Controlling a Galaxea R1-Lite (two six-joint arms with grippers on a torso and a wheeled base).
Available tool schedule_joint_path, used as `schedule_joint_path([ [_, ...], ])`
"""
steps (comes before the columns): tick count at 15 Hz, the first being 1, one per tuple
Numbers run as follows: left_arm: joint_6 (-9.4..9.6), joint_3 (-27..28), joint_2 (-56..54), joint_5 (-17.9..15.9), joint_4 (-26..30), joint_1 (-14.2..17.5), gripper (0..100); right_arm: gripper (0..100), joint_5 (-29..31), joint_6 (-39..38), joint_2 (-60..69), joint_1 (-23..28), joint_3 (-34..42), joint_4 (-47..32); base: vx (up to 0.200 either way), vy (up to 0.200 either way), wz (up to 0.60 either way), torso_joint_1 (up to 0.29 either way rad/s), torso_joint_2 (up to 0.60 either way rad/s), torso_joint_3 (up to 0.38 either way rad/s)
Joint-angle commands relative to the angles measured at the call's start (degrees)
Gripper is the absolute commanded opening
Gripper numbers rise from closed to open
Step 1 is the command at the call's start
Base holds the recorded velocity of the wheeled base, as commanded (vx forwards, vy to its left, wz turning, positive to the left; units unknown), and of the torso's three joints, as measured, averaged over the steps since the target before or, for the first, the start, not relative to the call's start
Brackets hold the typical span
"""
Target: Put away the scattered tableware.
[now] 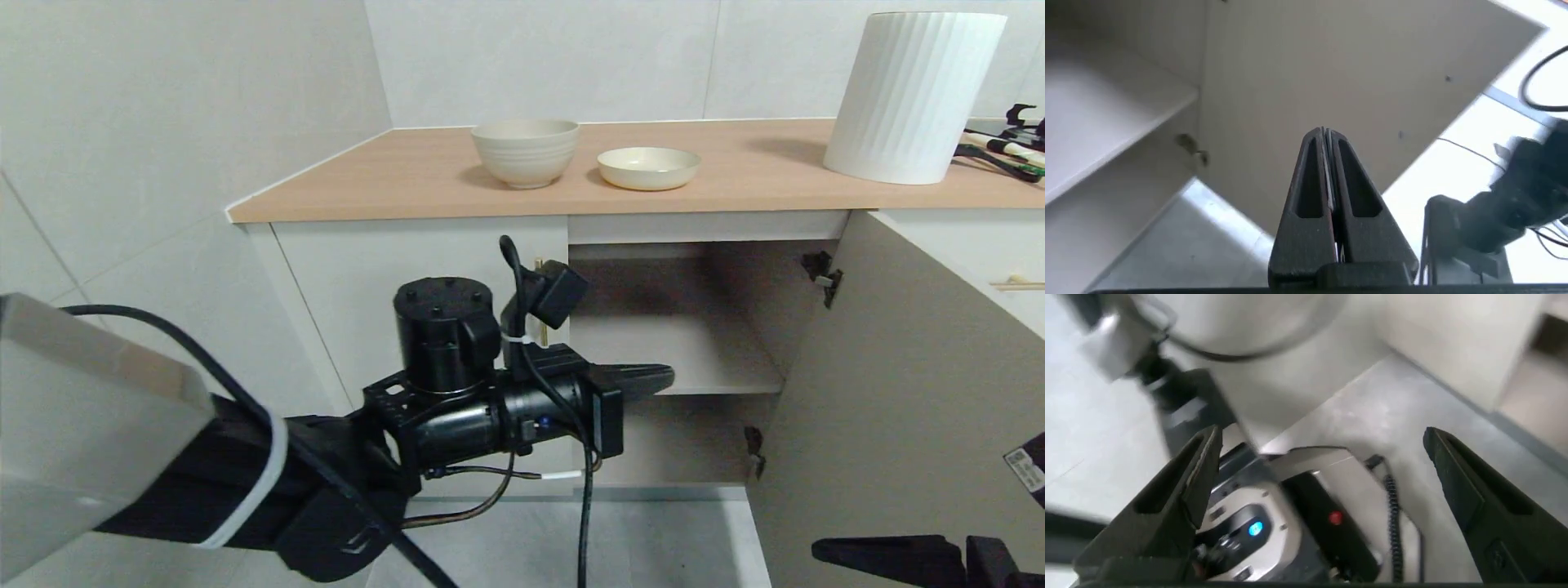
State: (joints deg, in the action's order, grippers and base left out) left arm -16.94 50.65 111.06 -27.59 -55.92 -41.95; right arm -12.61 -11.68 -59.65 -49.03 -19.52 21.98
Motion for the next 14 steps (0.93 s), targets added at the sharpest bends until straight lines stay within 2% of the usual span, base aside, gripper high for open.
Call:
schedule_joint_path([
  [1, 0.25, -8.2, -13.1, 0.2, 5.0, 5.4, 0, 100, 2.1, 0.0, -2.7, 0.0, -1.1, -0.2, 0.000, 0.000, 0.00, 0.000, 0.00, 0.000],
  [3, 0.25, -14.0, -22.0, 0.5, 10.8, 10.2, 0, 100, 6.3, 0.0, -5.0, 0.0, -3.8, -0.1, 0.000, 0.000, 0.00, 0.000, 0.00, 0.000],
  [4, 0.25, -15.1, -24.2, 0.5, 12.1, 11.7, 0, 100, 6.8, 0.0, -5.8, 0.0, -4.9, -0.1, 0.000, 0.000, 0.00, 0.000, 0.00, 0.000],
  [5, 0.25, -16.6, -29.0, 0.5, 15.3, 15.4, 0, 100, 9.0, 0.0, -7.8, 0.4, -7.7, -0.2, 0.000, 0.000, 0.00, 0.000, 0.00, 0.000],
  [8, 0.33, -16.4, -37.2, 0.5, 23.2, 22.8, 0, 100, 12.0, 0.0, -13.9, 4.8, -16.3, -1.2, 0.000, 0.000, 0.00, 0.000, 0.00, 0.000],
  [10, 0.33, -15.5, -39.8, 0.5, 27.4, 25.3, 0, 100, 11.9, 0.0, -17.1, 7.3, -21.9, -7.0, 0.000, 0.000, 0.00, 0.000, 0.00, 0.000],
  [11, 0.33, -14.6, -42.1, 0.5, 32.0, 26.7, 0, 100, 11.2, 0.0, -20.1, 10.1, -26.8, -12.0, 0.000, 0.000, 0.00, 0.000, 0.00, 0.000],
  [14, 0.25, -12.2, -44.1, 0.5, 38.3, 27.4, 0, 100, 11.4, -0.4, -21.8, 11.9, -29.6, -12.3, 0.000, 0.000, 0.00, 0.000, 0.00, 0.000],
])
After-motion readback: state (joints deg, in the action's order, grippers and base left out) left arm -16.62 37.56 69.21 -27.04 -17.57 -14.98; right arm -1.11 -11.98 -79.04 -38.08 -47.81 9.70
